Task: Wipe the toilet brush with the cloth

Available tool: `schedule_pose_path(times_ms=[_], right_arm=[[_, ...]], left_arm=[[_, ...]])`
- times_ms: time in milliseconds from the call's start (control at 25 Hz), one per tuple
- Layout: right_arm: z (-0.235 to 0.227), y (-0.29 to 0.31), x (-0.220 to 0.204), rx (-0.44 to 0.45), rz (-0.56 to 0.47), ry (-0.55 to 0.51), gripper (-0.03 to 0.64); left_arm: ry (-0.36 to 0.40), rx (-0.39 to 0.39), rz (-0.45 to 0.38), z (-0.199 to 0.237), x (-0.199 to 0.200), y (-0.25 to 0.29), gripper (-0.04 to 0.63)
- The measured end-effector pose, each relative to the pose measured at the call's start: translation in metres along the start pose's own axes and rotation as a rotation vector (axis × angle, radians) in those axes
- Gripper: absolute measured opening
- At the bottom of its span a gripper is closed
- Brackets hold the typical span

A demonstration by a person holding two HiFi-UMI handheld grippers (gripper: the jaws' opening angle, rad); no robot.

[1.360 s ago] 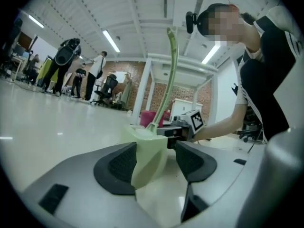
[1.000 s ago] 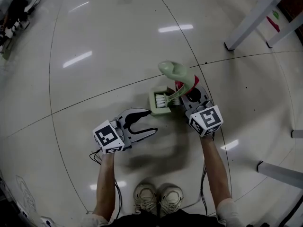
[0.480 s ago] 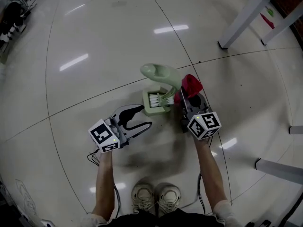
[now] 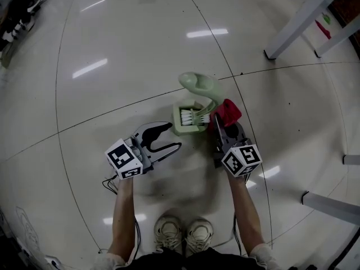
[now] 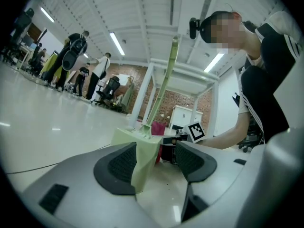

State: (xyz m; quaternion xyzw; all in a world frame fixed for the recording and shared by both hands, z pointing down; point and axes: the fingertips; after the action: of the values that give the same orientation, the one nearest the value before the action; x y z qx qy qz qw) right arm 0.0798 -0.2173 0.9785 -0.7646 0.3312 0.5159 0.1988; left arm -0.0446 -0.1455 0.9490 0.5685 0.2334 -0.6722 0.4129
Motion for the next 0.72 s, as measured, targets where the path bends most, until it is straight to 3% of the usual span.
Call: schedule_pose_path(times_ms=[240, 440, 520, 720], right_arm=[[0.026, -0.022, -0.009, -0.004, 0.012, 0.049, 0.031], [0.051, -0.034, -0.016, -0.008, 0.082, -0.129, 0.031], [0.063, -0.032, -0.024, 0.007, 0.091, -0.14, 0.031], [0.087, -0.022, -0.034, 0.031, 0.1, -0.196, 0.031]], left_arm=[[-0.013, -0.007, -0.009, -0.006, 0.001, 0.004, 0.262], [-0.012, -0.007, -0.011, -0.008, 0.001, 0.004, 0.261], [-0.016, 0.002, -0.018, -0.007, 0.002, 0.002, 0.262], [-0.027, 0.115, -0.06, 0.007, 0.004, -0.009, 0.261]])
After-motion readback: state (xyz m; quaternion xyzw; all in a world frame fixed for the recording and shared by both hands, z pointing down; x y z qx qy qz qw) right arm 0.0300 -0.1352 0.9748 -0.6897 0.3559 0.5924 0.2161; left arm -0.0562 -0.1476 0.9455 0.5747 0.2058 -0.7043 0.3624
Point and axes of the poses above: the fingertips, and each gripper's own axes: y forward along the fingers, z to its left, x out of its top, and after that the axes turned 13 degrees about x, right-handed
